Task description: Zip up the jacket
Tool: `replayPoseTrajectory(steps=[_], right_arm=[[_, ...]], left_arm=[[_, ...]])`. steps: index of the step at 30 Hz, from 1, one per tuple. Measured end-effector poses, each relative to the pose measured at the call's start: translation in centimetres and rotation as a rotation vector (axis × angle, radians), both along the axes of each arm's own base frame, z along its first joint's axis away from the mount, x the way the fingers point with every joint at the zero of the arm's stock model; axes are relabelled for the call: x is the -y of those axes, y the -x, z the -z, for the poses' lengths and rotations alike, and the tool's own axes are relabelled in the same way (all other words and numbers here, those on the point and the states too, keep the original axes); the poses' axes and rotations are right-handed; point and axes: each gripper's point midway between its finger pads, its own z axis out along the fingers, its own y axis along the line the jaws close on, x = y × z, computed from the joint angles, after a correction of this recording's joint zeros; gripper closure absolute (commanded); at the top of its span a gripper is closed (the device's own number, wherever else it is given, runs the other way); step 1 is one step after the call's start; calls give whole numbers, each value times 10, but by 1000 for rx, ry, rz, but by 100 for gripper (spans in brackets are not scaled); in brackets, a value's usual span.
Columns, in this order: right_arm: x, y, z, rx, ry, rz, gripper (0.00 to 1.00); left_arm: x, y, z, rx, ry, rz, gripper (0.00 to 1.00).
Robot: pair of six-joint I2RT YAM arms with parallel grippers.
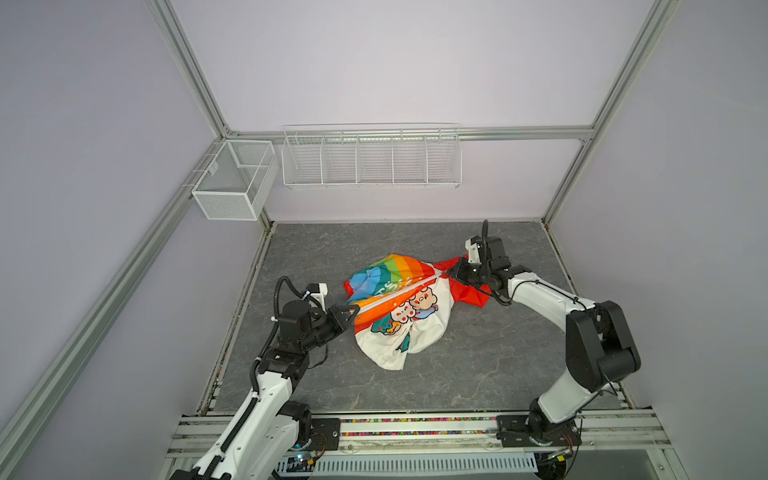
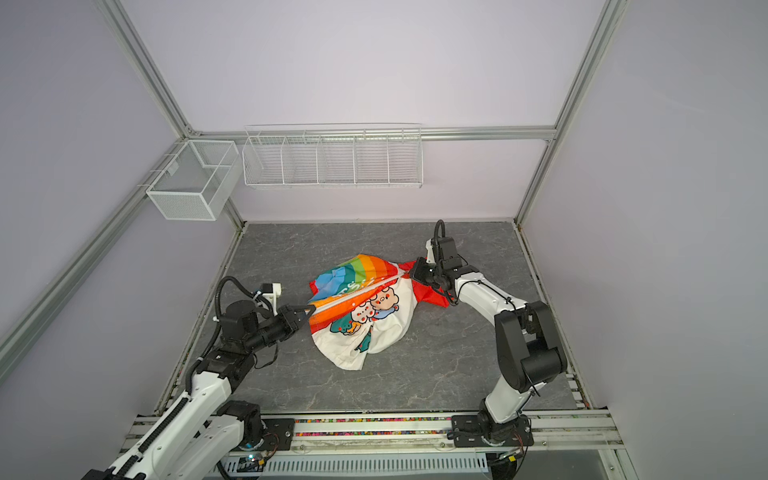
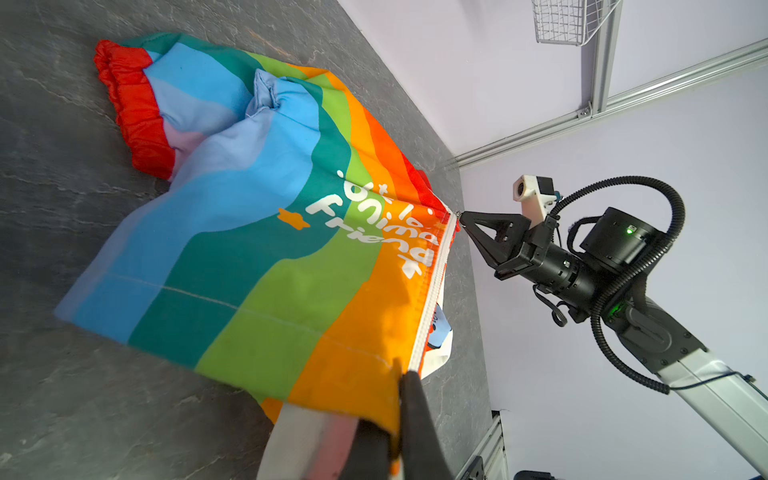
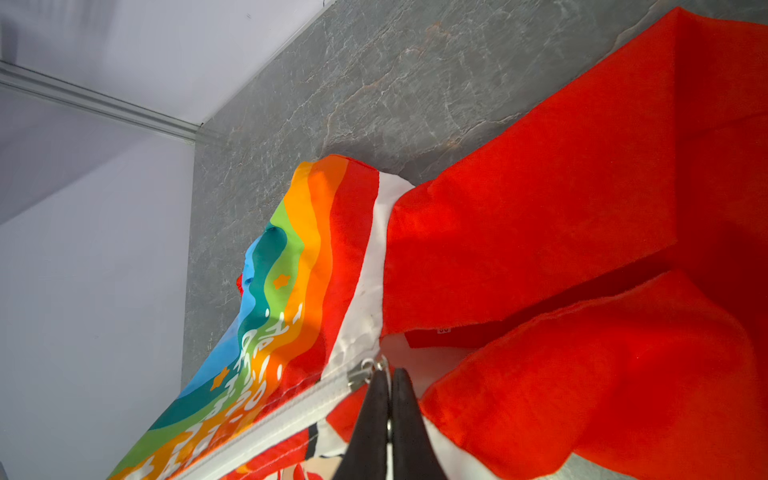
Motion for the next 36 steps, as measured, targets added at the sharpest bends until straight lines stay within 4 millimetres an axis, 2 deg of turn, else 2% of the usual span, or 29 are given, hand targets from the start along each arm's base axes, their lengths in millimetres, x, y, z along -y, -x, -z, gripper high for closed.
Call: replayPoseTrajectory(steps=[5, 8, 11, 14, 16, 19, 21, 23, 25, 27, 29, 32, 33, 34, 35, 36], right_arm=[[0, -4, -7, 15, -9, -7, 93], [0, -13, -24, 43, -27, -11, 93], [6, -33, -57, 106, -55, -5, 93], [23, -56, -102, 197, -90, 20, 93], [36, -69, -137, 269, -119, 26, 93], [47, -79, -193, 389, -145, 6, 93], [51, -79, -224, 463, -148, -17, 93], [52, -73, -242, 512, -145, -42, 93], [52, -62, -245, 526, -143, -63, 93], [52, -48, -229, 501, -145, -80, 93], [52, -30, -195, 430, -151, -92, 93], [51, 2, -127, 278, -157, -106, 93], [51, 15, -102, 217, -157, -110, 88], [51, 29, -78, 153, -156, -110, 79], [53, 39, -57, 104, -141, -103, 74], [58, 48, -37, 52, -124, -87, 65]], left_arm=[[0, -5, 5, -24, -23, 0, 100], [1, -23, -9, -15, -74, 2, 100], [5, -62, -52, 55, -145, 6, 100], [10, -110, -115, 181, -209, 5, 100], [17, -140, -165, 287, -239, 9, 100], [24, -162, -219, 405, -266, 15, 100], [24, -166, -238, 454, -278, 13, 100], [23, -164, -243, 469, -291, 14, 100], [21, -157, -232, 454, -300, 16, 100], [18, -147, -206, 413, -307, 22, 100], [14, -132, -166, 337, -314, 33, 100], [8, -101, -97, 198, -313, 49, 100], [5, -88, -72, 147, -309, 53, 100], [3, -76, -51, 102, -308, 55, 92], [-1, -64, -30, 61, -315, 50, 75], [-8, -54, -11, 23, -325, 34, 62]])
